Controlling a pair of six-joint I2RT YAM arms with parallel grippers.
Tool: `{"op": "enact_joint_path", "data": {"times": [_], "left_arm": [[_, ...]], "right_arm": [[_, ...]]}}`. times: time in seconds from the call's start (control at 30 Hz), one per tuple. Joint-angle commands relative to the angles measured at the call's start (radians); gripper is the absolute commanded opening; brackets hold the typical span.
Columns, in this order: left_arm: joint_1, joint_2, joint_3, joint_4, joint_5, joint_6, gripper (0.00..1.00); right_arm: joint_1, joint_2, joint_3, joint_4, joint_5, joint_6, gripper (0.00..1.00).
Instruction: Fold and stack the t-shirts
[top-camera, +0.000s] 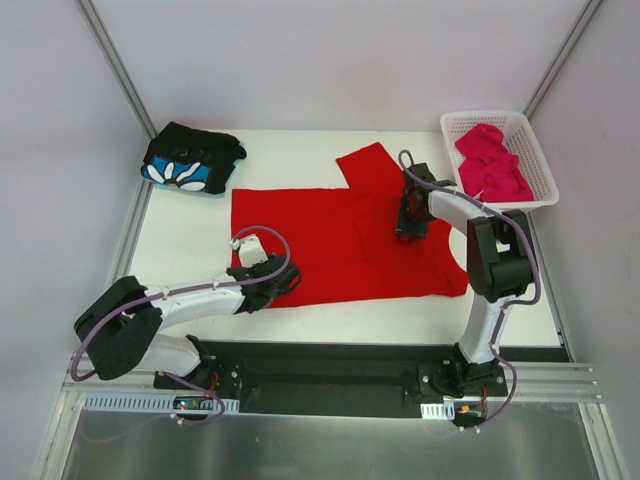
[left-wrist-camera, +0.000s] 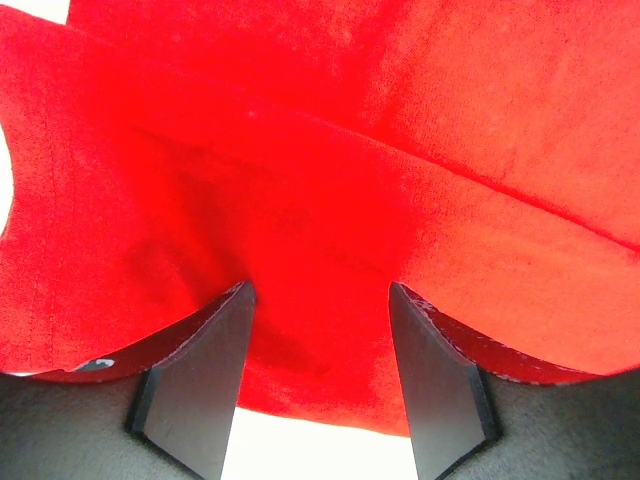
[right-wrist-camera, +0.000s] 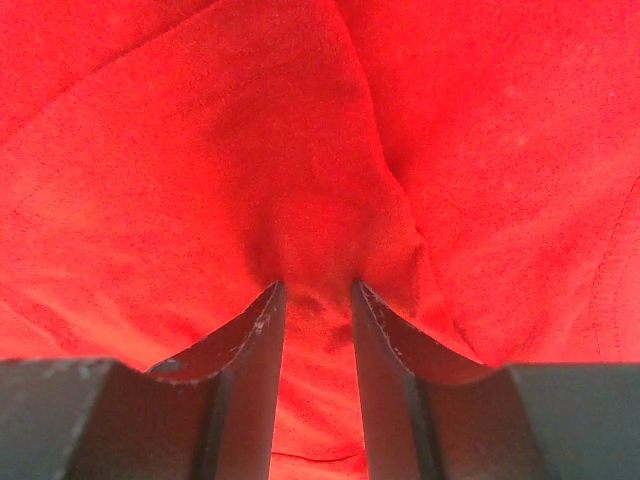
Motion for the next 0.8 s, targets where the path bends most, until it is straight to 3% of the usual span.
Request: {"op": "enact_joint_path", "data": {"times": [0.0,0.37,0.57,0.77], "left_arm": [[0.0,-0.003,-0.105,-0.1,0.113,-0.057,0.58],[0.002,-0.139,-0.127,-0.204,0.122,-0.063,0.58],[0.002,-0.146,-0.137,-0.218,0.129,-0.068,0.58],[-0.006,-0.201,-0.156,-0.238,0.154,-0.075,0.58]], "right_arm": [[-0.013,0.002,0.012,-0.024,0.008,0.016,0.36],[-0.013,-0.146,-0.161,-0.165,0.158,0.045,0.31],[-0.003,-0.33,-0.385,-0.108,0.1,0.101,0.31],[0.046,-0.41,-0.474,-0.121,0.108,0.122,0.32]]}}
